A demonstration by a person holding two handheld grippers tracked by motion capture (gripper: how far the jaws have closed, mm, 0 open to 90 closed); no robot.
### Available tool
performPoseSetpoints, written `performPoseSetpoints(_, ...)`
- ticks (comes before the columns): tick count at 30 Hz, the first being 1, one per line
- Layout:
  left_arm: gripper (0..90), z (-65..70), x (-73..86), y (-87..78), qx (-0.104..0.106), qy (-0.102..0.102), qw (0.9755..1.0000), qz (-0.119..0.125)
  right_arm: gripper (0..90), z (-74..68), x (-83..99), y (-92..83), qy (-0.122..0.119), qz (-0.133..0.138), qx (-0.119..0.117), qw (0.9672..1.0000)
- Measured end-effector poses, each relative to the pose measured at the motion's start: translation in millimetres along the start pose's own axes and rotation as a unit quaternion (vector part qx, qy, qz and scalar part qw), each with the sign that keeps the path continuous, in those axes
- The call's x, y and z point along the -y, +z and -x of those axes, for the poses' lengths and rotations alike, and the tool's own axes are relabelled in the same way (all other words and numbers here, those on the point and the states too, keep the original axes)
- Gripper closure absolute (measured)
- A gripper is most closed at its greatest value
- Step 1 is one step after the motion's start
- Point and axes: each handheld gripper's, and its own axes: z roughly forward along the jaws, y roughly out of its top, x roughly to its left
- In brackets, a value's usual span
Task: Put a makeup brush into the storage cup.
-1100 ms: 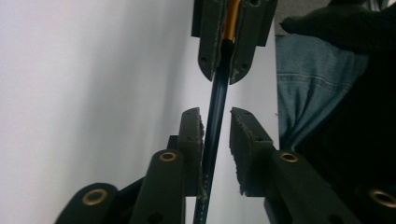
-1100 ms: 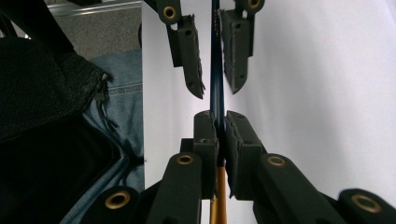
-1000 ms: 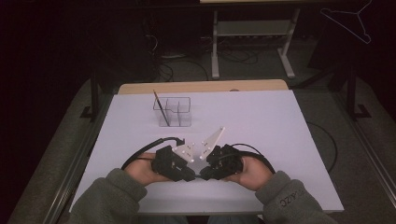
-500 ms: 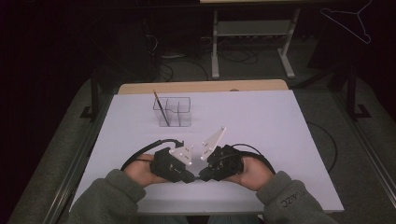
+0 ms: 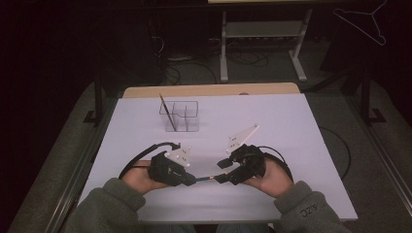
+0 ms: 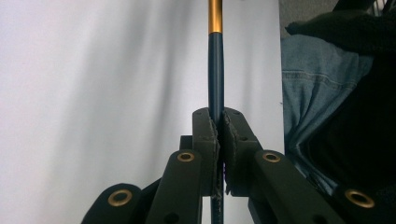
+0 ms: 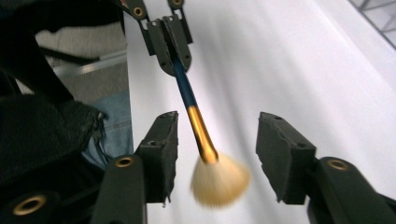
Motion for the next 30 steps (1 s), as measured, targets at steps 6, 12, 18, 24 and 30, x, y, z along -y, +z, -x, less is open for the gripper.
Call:
performPoseSetpoints(6, 84.7, -1.1, 0.1, -4.3, -0.001, -0.005, 0.9997, 0.023, 44.8, 5.7, 7.9, -0.7, 0.021, 0.013, -0.008, 0.9997)
performPoseSetpoints(12, 84.6, 0.7, -1.1, -3.8, 0.004, -0.002, 0.9993, 0.036, 53.7, 5.4, 5.0, 4.7, 0.02, 0.02, -0.039, 0.9989)
performPoseSetpoints(18, 84.6, 1.5, -0.5, -4.6, 0.007, 0.006, 0.9992, 0.038, 70.2, 9.7, 5.2, 4.6, 0.02, 0.016, -0.067, 0.9975)
performPoseSetpoints(24, 84.4, 2.9, -0.8, -1.7, 0.009, 0.014, 0.9994, 0.03, 79.5, 10.8, 4.4, 2.8, 0.033, 0.026, -0.101, 0.994)
performPoseSetpoints(30, 83.5, 3.4, -2.2, 3.5, 0.016, 0.015, 0.9996, 0.019, 82.4, 10.2, 1.5, 1.9, 0.024, 0.019, -0.111, 0.9934)
